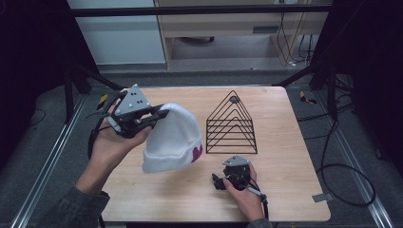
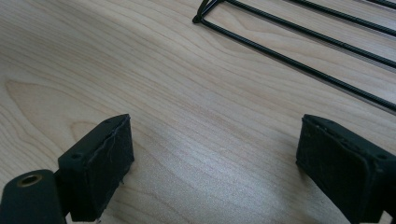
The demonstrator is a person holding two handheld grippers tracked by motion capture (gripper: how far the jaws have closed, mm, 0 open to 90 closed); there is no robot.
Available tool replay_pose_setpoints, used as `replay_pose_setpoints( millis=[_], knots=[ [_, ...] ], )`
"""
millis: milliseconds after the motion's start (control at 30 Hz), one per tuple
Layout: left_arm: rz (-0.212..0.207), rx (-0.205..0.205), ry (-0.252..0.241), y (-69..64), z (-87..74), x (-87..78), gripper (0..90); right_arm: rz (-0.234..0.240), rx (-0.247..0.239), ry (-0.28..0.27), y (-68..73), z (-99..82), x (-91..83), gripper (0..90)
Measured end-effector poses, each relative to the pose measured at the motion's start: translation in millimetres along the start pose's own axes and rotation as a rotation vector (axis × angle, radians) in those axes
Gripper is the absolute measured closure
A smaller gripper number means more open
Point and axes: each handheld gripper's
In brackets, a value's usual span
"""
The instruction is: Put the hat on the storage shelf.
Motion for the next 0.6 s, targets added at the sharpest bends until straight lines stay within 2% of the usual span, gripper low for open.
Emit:
replay_pose_setpoints(
  millis=[433,600],
  knots=[
    [-0.034,0.012,-0.030,-2.6,20.6,-5.5,81.8,-0.002,-0.005,-0.001,-0.3,-0.1,0.3,11.0],
    [-0.035,0.047,-0.035,-6.9,37.6,-6.6,81.9,-0.002,-0.005,-0.001,-0.2,-0.1,0.3,11.0]
  ],
)
Point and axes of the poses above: each handheld gripper's, and its own axes: x roughly forward along the jaws, z roughly out of its top, y roughly to its left
